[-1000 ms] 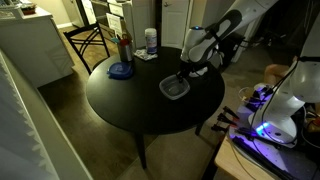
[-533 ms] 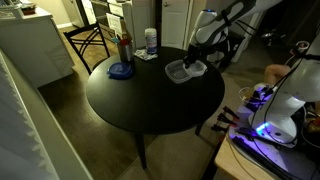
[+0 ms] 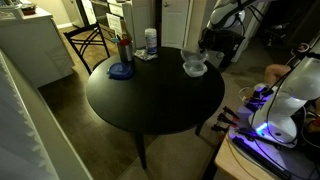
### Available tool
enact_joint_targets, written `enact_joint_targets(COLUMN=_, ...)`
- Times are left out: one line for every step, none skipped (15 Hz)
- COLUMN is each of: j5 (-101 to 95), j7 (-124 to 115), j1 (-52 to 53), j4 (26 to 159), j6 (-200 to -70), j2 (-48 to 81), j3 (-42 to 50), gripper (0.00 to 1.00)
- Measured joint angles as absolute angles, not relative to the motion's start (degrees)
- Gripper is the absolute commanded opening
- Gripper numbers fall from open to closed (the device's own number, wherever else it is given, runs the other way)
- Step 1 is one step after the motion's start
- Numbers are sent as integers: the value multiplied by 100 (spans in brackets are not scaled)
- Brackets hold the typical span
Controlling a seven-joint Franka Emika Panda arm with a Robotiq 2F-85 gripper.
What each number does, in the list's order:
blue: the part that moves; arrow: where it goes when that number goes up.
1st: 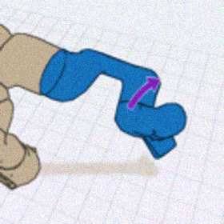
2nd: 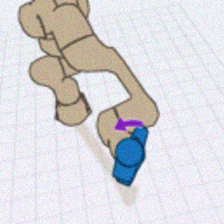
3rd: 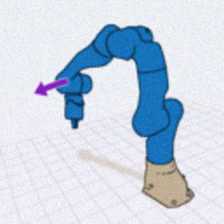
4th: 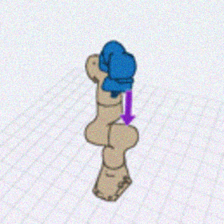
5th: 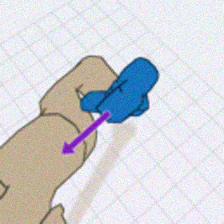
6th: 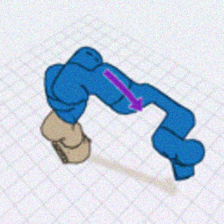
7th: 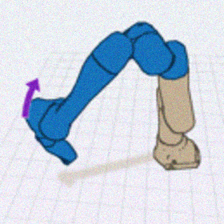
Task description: Put the bowl on the left on top of the bowl on the right
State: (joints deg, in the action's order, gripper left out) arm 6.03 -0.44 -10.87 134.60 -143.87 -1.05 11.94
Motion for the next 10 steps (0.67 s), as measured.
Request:
enact_joint_targets(j5=478, j7=-44, j1=-1149, j4=13444, j6=-14375, j2=-104, j3=1261, gripper=2)
enact_joint_targets(j5=354, j7=-44, j1=-1199, j4=13442, j6=-14374, j2=-102, j3=1319, gripper=2)
enact_joint_targets(j5=236, j7=-44, j1=-1241, j4=13441, j6=-14374, j2=-92, j3=1372, gripper=2)
enact_joint_targets(j5=124, j7=-44, j1=-1282, j4=13440, j6=-14374, j2=-72, j3=1419, gripper=2)
enact_joint_targets(j5=39, j7=-44, j1=-1315, j4=13436, j6=-14374, j2=-38, j3=1465, gripper=2)
enact_joint_targets(j5=-9, j7=-44, j1=-1351, j4=13428, j6=-14374, j2=9, j3=1501, gripper=2)
enact_joint_targets(j5=-38, j7=-44, j1=-1383, j4=13414, j6=-14375, j2=70, j3=1537, gripper=2)
enact_joint_targets(j5=-40, j7=-40, j1=-1415, j4=13382, j6=-14375, j2=143, j3=1564, gripper=2)
enact_joint_targets(j5=-40, j7=-37, j1=-1429, j4=13339, j6=-14375, j2=231, j3=1596, gripper=3)
enact_joint_targets(j5=-40, j7=-37, j1=-1437, j4=13274, j6=-14375, j2=333, j3=1621, gripper=2)
